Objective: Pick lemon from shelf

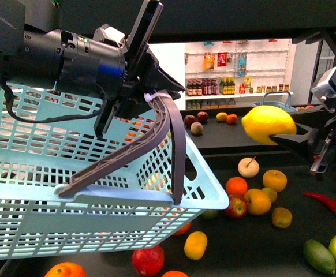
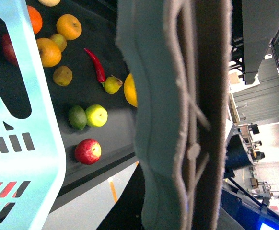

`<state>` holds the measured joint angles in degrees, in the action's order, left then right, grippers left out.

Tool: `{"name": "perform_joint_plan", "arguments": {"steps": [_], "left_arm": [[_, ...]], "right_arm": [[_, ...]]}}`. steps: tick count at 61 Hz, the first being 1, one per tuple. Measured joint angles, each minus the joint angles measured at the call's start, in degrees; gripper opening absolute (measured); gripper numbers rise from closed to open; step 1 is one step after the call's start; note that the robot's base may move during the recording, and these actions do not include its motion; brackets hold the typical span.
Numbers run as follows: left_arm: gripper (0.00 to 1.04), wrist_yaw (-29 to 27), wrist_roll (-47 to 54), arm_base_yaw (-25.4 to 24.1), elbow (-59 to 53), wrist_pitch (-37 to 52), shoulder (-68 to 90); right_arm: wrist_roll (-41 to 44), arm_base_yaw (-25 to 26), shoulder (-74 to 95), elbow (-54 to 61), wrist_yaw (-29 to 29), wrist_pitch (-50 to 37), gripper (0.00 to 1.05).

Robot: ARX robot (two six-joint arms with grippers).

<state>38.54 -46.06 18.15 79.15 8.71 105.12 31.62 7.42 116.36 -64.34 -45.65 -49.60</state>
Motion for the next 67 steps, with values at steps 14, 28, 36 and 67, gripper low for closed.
{"name": "perform_joint_plan", "arguments": {"steps": [14,28,36,67], "left_arm": [[0.09,-0.02,0.0,0.0,0.0,0.0,0.02],[0.09,0.0,0.0,0.02,0.0,0.0,0.02],[0.08,0.02,-0.02,0.0,0.0,0.0,0.02],[0.08,0.13,-0.24,0.02,0.0,0.0,0.02]], "right_arm": [[-1.36,-6.23,-0.26,1.29,1.99,0.46,0.55],[-2.25,-10.64,-0.24,1.57,3.37,0.61,0.55],[-2.34,-12.46,0.0,2.01,4.02,0.96,0.55],[-7.61,-15.78,0.79,2.34,7.52,-2.67,1.04]]}}
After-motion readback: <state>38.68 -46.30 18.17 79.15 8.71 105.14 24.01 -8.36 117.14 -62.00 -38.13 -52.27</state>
